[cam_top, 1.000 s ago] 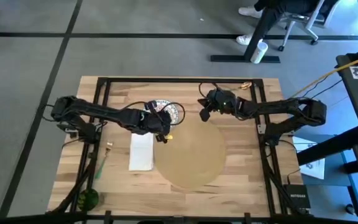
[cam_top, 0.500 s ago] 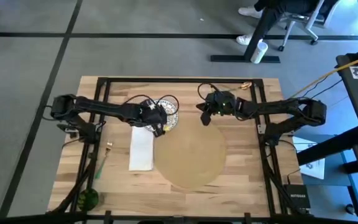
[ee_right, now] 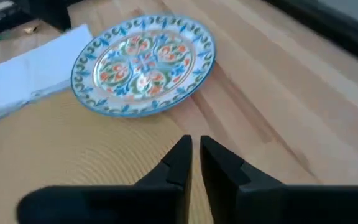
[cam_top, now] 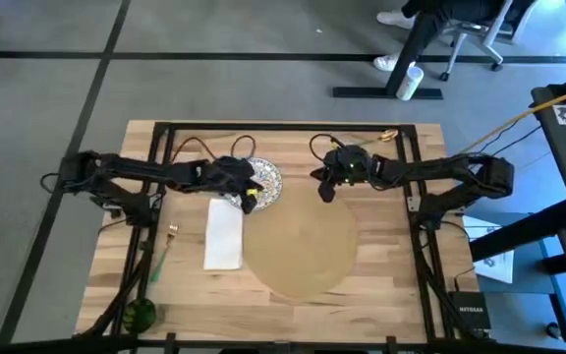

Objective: Set table place
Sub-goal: Put the blue patterned plate on the brown place mat

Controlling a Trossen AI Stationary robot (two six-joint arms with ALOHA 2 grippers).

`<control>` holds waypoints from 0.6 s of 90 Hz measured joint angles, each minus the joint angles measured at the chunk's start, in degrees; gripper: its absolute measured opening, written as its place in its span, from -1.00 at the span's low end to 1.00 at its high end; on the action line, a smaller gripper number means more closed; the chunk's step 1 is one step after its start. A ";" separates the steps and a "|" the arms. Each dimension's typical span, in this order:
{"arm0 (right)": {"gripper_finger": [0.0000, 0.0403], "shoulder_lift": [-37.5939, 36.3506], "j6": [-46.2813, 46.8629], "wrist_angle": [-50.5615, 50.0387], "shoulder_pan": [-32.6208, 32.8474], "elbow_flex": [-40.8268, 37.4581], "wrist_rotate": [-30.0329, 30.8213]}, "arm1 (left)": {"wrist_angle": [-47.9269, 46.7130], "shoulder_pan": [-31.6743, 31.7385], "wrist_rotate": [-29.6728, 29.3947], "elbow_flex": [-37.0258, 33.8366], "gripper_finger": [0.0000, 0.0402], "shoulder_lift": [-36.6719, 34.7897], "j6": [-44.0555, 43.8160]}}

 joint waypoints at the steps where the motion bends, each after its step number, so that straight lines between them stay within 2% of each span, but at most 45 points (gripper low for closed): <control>1: -0.81 0.23 0.19 0.08 0.00 0.00 0.00 | 0.78 0.17 0.16 -0.58 -1.00 -0.20 -0.60; 12: -0.60 2.71 1.01 1.95 0.00 0.00 0.02 | 7.46 1.15 1.18 -5.43 -1.00 -2.27 -6.21; 24: -0.45 4.75 3.61 6.17 0.00 0.20 -0.11 | 7.64 1.49 1.46 -7.82 -1.00 -4.06 -10.52; 43: -0.41 10.42 6.58 6.15 -0.02 4.96 -3.88 | 4.19 4.66 1.48 -9.16 -1.00 -7.02 -15.29; 54: -0.41 14.41 6.49 5.52 -0.07 8.60 -4.92 | 2.79 7.78 2.60 -10.75 -1.00 -8.03 -21.67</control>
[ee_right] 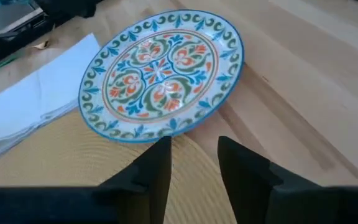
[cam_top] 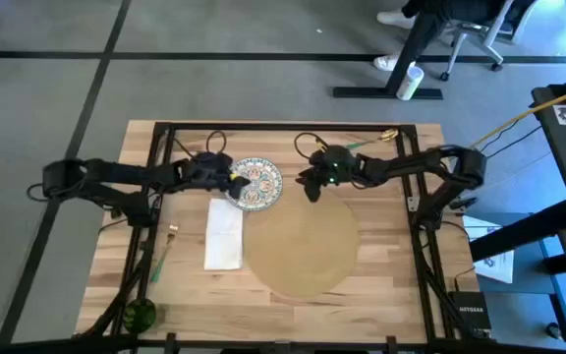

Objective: Set table place
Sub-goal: Put the blue patterned plate on the brown place mat

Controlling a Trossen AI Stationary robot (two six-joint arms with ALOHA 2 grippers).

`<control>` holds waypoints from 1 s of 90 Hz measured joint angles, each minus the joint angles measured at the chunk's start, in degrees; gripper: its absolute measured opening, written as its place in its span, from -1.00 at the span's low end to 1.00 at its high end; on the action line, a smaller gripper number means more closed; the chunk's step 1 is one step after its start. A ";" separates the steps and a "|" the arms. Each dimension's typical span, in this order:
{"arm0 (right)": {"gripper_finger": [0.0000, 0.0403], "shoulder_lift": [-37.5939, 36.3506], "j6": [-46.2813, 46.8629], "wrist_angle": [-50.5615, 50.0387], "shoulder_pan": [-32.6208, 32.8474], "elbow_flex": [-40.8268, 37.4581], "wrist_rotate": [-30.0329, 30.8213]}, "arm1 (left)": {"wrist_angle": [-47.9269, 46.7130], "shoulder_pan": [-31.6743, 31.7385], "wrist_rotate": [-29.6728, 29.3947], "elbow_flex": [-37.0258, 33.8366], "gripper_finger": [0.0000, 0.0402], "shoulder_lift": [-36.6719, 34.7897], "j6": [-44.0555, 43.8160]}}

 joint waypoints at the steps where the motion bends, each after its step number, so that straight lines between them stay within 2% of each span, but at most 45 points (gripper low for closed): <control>1: -0.41 0.27 -0.01 -0.35 0.00 0.31 0.00 | -0.17 0.26 0.01 -0.20 -1.00 -0.03 -0.47; 24: -0.40 4.94 -1.55 -6.76 0.02 6.27 0.00 | -3.72 4.33 -0.41 -1.53 -0.99 -0.47 -5.46; 37: -0.40 5.32 -1.57 -7.68 0.02 6.61 0.00 | -5.88 4.83 -0.47 -1.51 -0.94 -0.47 -2.31; 46: -0.40 5.32 -1.51 -8.36 0.02 6.61 -0.46 | -7.42 4.79 -0.43 -1.51 -0.85 -0.47 -2.70; 57: -0.40 5.32 0.02 -8.07 0.07 6.61 -1.58 | -9.63 4.97 -0.48 -1.51 -0.69 -0.47 -8.22; 71: -0.39 5.32 3.21 -8.23 0.07 6.61 -1.50 | -15.69 6.45 -0.48 -1.51 -0.49 -0.47 -8.63; 90: -0.12 5.32 6.89 -7.09 0.07 6.61 -0.05 | -16.16 7.68 0.64 -1.51 -0.32 -0.47 -7.95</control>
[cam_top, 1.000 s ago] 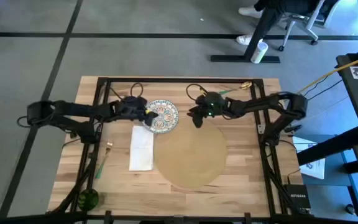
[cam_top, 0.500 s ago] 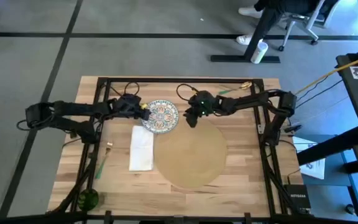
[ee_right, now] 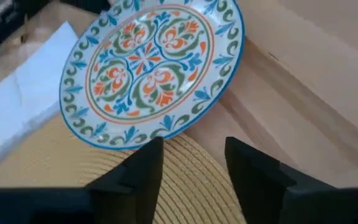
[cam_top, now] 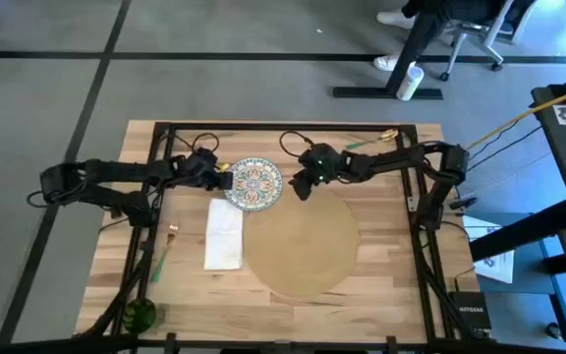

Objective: Set table place
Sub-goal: Put the blue patterned plate on the brown place mat

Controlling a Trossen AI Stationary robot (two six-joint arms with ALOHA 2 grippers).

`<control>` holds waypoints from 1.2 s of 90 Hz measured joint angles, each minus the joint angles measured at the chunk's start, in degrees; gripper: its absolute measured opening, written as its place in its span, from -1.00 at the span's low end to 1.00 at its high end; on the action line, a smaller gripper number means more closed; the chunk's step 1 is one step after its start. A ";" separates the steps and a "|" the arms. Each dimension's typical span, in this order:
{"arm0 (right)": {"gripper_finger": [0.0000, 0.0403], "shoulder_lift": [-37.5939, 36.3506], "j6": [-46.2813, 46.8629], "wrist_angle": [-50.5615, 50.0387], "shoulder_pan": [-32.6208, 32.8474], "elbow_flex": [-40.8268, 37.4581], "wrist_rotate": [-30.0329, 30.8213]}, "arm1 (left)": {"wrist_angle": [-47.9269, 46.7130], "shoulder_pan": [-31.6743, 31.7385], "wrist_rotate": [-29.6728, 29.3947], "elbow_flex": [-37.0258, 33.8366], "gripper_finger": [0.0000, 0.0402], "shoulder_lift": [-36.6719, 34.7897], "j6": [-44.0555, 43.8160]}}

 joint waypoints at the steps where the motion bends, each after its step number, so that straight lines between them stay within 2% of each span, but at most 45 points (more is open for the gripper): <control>1: -0.10 0.00 0.30 0.00 0.00 0.00 0.23 | -0.23 0.10 0.00 0.00 -0.31 0.00 0.03; 12: 0.08 0.35 0.94 0.40 0.00 0.00 2.28 | -2.13 0.98 0.64 0.04 -0.26 0.00 0.87; 20: 0.13 2.02 1.83 1.19 0.00 -0.02 2.60 | -2.19 1.75 2.23 0.04 -0.25 0.00 1.35; 37: 0.10 6.21 4.47 6.77 0.37 -0.07 1.72 | -2.36 2.45 6.32 0.04 -0.25 0.00 1.91; 52: 0.10 6.75 5.21 8.67 0.37 -0.05 1.55 | -2.78 2.40 9.94 0.04 -0.25 -0.02 2.63; 76: 0.11 6.73 5.23 9.81 0.37 -0.07 1.03 | 1.26 0.14 10.03 0.04 -0.25 -0.37 4.86; 95: 0.11 6.73 5.23 9.94 0.37 -0.07 0.96 | -0.20 -0.09 9.20 0.02 -0.25 -0.34 7.37; 108: 0.11 6.73 5.23 9.94 0.37 -0.07 0.96 | 2.28 -0.97 9.09 1.18 -0.25 -2.48 7.04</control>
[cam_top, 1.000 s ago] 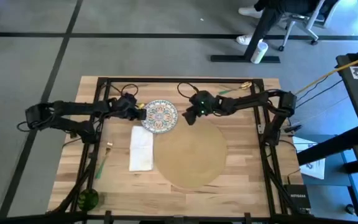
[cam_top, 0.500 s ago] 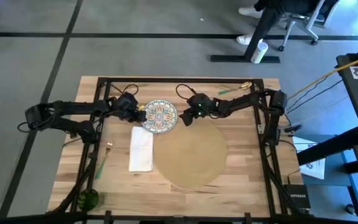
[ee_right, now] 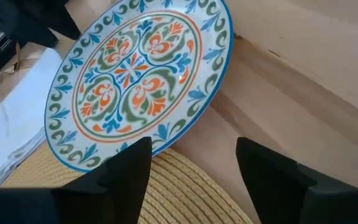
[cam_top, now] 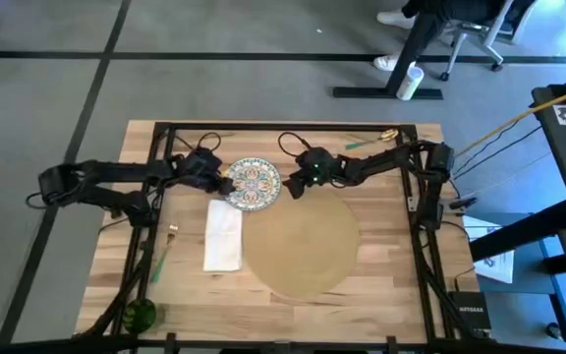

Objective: Set table place
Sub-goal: Put the blue patterned plate on the brown place mat

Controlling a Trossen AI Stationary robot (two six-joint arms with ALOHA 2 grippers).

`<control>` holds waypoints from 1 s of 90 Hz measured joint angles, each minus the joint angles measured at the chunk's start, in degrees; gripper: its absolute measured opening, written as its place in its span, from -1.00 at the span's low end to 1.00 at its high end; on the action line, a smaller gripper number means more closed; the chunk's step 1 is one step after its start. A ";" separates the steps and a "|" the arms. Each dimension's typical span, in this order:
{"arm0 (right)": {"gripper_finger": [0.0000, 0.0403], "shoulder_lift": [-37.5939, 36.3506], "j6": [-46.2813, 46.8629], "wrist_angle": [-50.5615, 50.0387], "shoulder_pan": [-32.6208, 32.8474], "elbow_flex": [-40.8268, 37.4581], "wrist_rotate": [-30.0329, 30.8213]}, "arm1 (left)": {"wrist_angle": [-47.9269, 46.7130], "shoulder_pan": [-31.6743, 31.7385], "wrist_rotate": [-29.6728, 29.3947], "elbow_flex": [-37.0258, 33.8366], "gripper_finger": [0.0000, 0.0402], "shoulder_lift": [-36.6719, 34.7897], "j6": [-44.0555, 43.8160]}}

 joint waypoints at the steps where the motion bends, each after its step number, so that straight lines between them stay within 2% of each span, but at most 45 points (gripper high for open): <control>1: 0.11 0.00 0.00 0.00 0.00 0.00 0.00 | -0.03 -0.04 -0.01 0.21 -0.25 -0.28 -0.04; 8: 0.11 0.00 0.00 -0.06 0.00 0.00 0.00 | -1.86 0.05 -1.36 1.47 -0.25 -2.27 -0.08; 17: 0.11 0.00 0.00 -0.11 0.00 0.00 -0.01 | -9.05 1.15 -5.08 1.92 -0.25 -4.22 -2.58; 25: 0.11 0.00 -0.02 -0.13 0.00 0.00 -0.02 | -12.98 2.56 -4.83 1.77 -0.25 -5.31 -4.01; 42: 0.11 0.00 -0.04 0.00 0.00 0.00 -0.02 | -12.97 3.56 -2.29 1.77 -0.25 -5.37 -4.35; 69: 0.11 0.00 -0.07 0.41 0.00 0.00 -0.48 | -18.61 6.49 -2.24 1.77 -0.25 -5.20 -2.71; 90: 0.11 -0.02 -0.07 1.07 0.00 0.00 -0.50 | -14.91 7.40 -2.23 -1.92 -0.25 -5.13 -4.39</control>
